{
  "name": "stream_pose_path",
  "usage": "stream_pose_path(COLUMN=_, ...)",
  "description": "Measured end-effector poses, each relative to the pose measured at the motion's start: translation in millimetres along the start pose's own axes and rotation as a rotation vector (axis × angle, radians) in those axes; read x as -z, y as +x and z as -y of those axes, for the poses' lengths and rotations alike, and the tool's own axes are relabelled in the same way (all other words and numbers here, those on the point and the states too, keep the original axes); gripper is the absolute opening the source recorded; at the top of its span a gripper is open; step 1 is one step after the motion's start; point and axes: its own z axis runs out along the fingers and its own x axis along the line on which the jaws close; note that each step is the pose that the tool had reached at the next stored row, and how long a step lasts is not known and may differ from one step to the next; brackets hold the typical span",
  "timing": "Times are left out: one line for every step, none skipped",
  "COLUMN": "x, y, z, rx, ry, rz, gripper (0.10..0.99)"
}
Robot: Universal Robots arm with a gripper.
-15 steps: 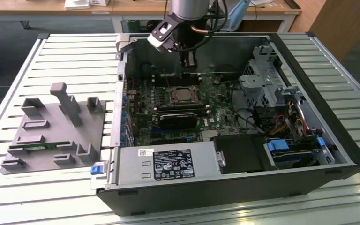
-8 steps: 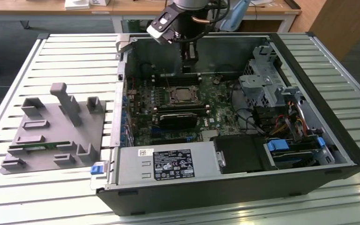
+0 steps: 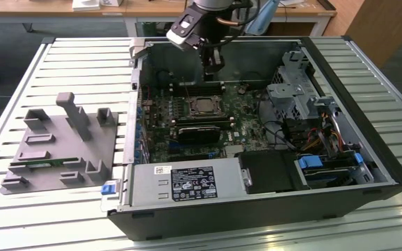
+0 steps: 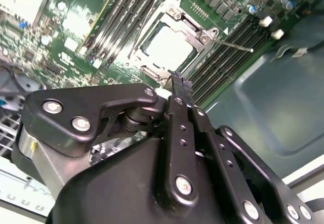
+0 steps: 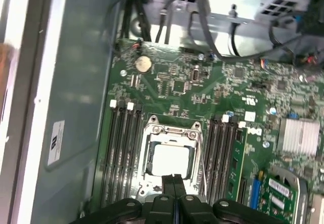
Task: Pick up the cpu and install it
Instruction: 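Install the first cpu locking lever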
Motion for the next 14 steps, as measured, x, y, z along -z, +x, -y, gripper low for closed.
stream_pose_path(x=-0.1, y=0.0, z=0.0, rx=0.018, ry=0.000, rz=-0.0003, gripper=0.106)
stream_pose_path(x=-0.2, y=0.0, z=0.0, rx=0.036, ry=-0.001, rz=-0.0006, gripper=0.106)
stream_pose_path(x=-0.3, y=0.0, z=0.0, rx=0.054, ry=-0.001, rz=-0.0009, gripper=0.106)
stream_pose_path(x=-0.4, y=0.0, z=0.0, rx=0.072, ry=-0.001, rz=-0.0014, gripper=0.106)
stream_pose_path(x=-0.5, y=0.0, z=0.0, rx=0.088, ry=-0.001, rz=-0.0017, gripper=0.106)
stream_pose_path(x=-0.5, y=0.0, z=0.0, rx=0.102, ry=-0.002, rz=-0.0020, gripper=0.106)
stream_pose_path(x=-0.6, y=0.0, z=0.0, rx=0.117, ry=-0.002, rz=-0.0023, gripper=0.106)
stream_pose_path(x=-0.6, y=0.0, z=0.0, rx=0.132, ry=-0.002, rz=-0.0026, gripper=0.106)
stream_pose_path(x=-0.7, y=0.0, z=0.0, rx=0.150, ry=-0.002, rz=-0.0029, gripper=0.106)
stream_pose_path(x=-0.8, y=0.0, z=0.0, rx=0.169, ry=-0.003, rz=-0.0032, gripper=0.106)
stream_pose_path(x=-0.8, y=0.0, z=0.0, rx=0.187, ry=-0.003, rz=-0.0035, gripper=0.106)
stream_pose_path(x=-0.9, y=0.0, z=0.0, rx=0.205, ry=-0.003, rz=-0.0038, gripper=0.106)
stream_pose_path(x=-1.0, y=0.0, z=0.0, rx=0.223, ry=-0.003, rz=-0.0042, gripper=0.106)
stream_pose_path(x=-1.1, y=0.0, z=0.0, rx=0.241, ry=-0.004, rz=-0.0044, gripper=0.106)
